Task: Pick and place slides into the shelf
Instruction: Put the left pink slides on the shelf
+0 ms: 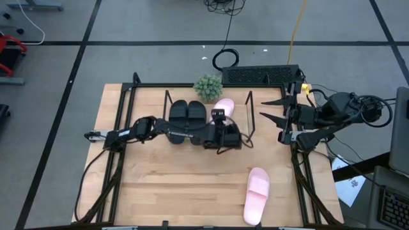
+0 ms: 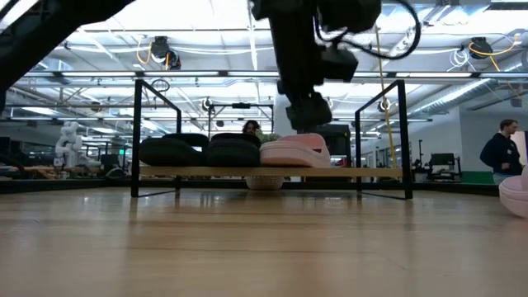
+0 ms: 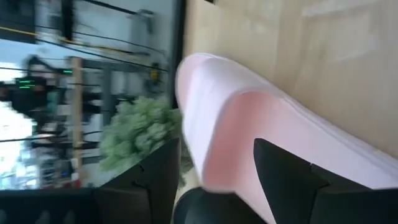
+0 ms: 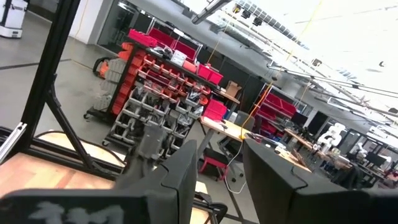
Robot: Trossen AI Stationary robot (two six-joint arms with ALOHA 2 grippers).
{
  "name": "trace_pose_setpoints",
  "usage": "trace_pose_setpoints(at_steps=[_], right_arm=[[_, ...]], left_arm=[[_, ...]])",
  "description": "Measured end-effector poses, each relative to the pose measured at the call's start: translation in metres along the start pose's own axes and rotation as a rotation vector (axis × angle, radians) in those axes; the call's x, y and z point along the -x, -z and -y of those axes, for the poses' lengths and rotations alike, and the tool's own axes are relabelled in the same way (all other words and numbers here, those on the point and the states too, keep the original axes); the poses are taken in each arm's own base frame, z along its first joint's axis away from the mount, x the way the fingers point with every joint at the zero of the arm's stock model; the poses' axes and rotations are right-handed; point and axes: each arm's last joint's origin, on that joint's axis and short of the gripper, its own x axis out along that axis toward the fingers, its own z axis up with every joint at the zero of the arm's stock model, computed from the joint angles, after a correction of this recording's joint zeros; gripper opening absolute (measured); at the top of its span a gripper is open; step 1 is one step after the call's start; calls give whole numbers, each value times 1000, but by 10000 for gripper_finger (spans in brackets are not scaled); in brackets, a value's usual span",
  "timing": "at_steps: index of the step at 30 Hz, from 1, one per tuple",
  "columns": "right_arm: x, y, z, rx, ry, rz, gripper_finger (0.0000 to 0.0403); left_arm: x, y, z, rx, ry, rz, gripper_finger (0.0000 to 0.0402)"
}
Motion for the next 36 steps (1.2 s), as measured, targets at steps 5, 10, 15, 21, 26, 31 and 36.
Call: trace_pose_setpoints(at_steps=[5,10,15,21,26,31,36], right_arm=[[0,0,0,0,0,0,121],[0,0,0,22,0,0,121],[0,0,0,24,0,0,121],[0,0,0,23,0,0,121],[0,0,0,24,-1,0,121],[0,0,0,24,-4,2,121],[0,0,0,24,-4,2,121]], left_arm=[[-17,-1,-11,-18,53,-3,207],[-17,-2,-11,-77,67,10,207],[-18,-5,-12,-100,66,40,207],[-27,-8,-19,-95,82,63,207],[-30,-7,-21,-75,105,61,207],[-29,-6,-20,-94,115,55,207],[-32,-6,-22,-85,112,53,207]])
